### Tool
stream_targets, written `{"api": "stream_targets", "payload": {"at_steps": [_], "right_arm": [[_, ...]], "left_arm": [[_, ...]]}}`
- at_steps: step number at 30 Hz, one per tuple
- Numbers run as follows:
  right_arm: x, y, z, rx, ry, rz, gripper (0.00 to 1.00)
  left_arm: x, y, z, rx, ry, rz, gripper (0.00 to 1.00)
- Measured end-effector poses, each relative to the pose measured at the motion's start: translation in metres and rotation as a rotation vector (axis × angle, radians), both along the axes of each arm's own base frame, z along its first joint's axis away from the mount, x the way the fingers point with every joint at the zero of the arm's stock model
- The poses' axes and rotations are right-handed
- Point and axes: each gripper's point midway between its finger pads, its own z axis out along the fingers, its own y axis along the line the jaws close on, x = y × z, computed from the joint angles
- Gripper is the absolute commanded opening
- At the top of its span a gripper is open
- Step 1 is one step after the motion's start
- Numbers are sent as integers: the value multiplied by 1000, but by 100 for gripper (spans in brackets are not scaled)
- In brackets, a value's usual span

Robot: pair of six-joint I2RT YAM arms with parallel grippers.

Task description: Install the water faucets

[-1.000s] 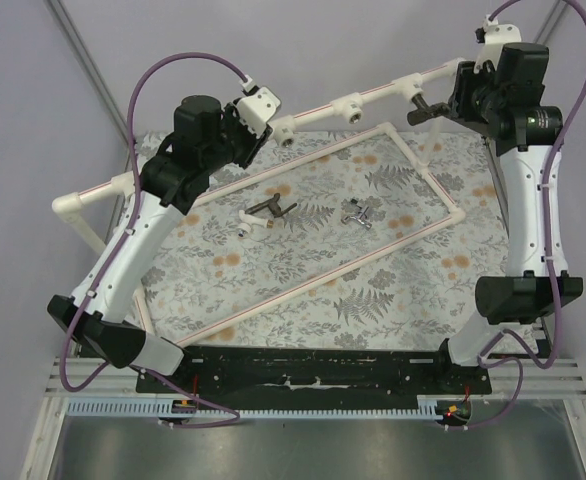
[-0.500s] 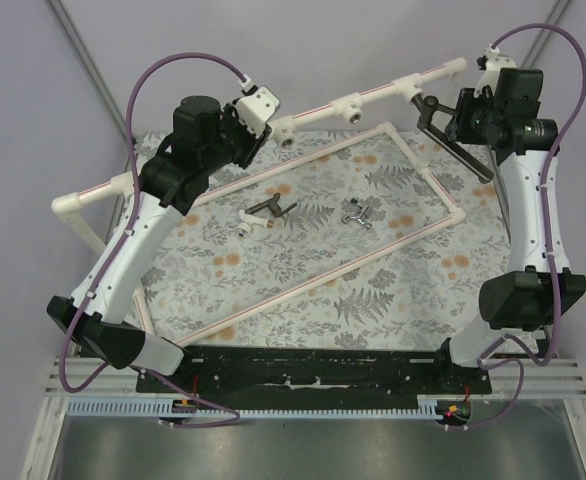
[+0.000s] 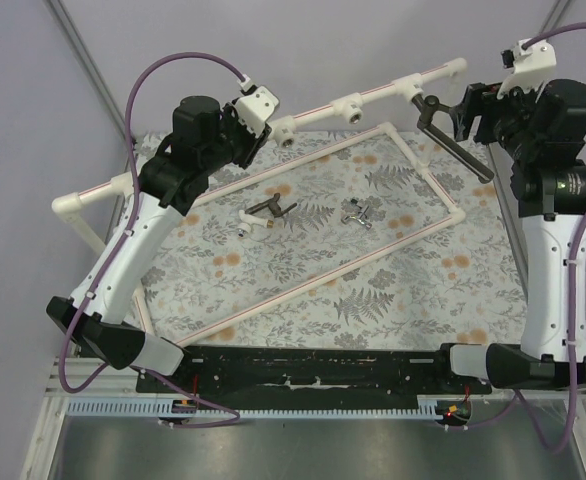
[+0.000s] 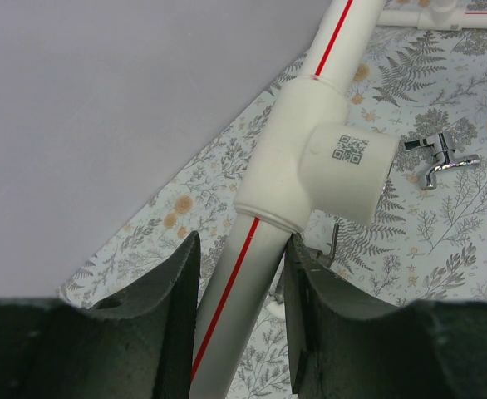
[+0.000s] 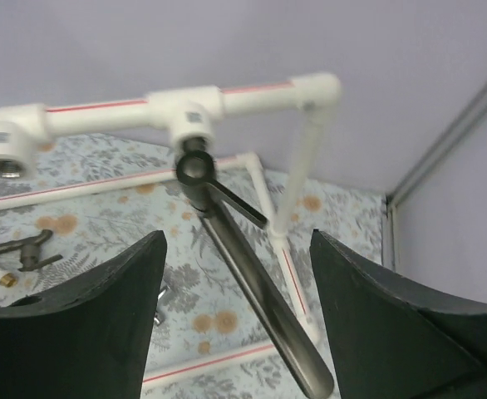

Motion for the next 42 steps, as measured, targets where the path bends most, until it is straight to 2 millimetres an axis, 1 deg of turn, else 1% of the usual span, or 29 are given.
{"api": "stream_targets", "payload": {"at_steps": [1,2,3,4,6,9,11,13,15,16,18,22,24,26,28,30,32,35,36,37,39,42], "right_arm": [[-2,6,7,-10,-25,26,79],[-3,20,17,-30,-66,86,79],[-2,29,21,-44,-85,123,79],[2,37,24,-57,-98,160,79],[13,43,22,-71,-100,192,79],[41,45,3,-80,-58,207,79],[60,44,-15,-82,-14,208,78],[76,43,-32,-83,28,202,77],[87,41,-44,-84,61,193,74],[90,40,-48,-82,71,190,71],[94,40,-52,-63,90,184,59],[95,36,-47,65,112,185,35],[100,23,-43,156,116,163,26],[105,3,-43,233,120,121,22],[111,-17,-52,327,147,75,21],[116,-31,-65,402,183,42,23],[122,-34,-83,463,231,30,27],[120,-26,-108,517,306,31,36],[120,-24,-111,526,315,31,39],[119,-23,-111,527,318,32,40],[118,-24,-106,520,306,26,41],[110,-25,-88,505,258,23,44]], "left_arm": [[0,0,0,0,0,0,2],[0,0,0,0,0,0,2],[0,0,0,0,0,0,2],[0,0,0,0,0,0,2],[0,0,0,0,0,0,2],[0,0,0,0,0,1,2],[0,0,0,0,0,1,2],[0,0,0,0,0,1,2],[0,0,0,0,0,1,2],[0,0,0,0,0,1,2],[0,0,0,-1,-1,1,2],[0,0,1,-2,-3,0,2],[0,0,0,0,-1,1,2],[0,0,0,0,-1,3,2],[0,1,0,0,-1,4,2],[0,1,0,1,-1,4,2],[0,1,0,0,-1,4,2],[0,1,0,0,-1,4,2],[0,1,0,0,-1,4,2],[0,1,0,0,-1,4,2],[0,1,0,0,-1,4,2],[0,1,1,0,-1,4,2]]}}
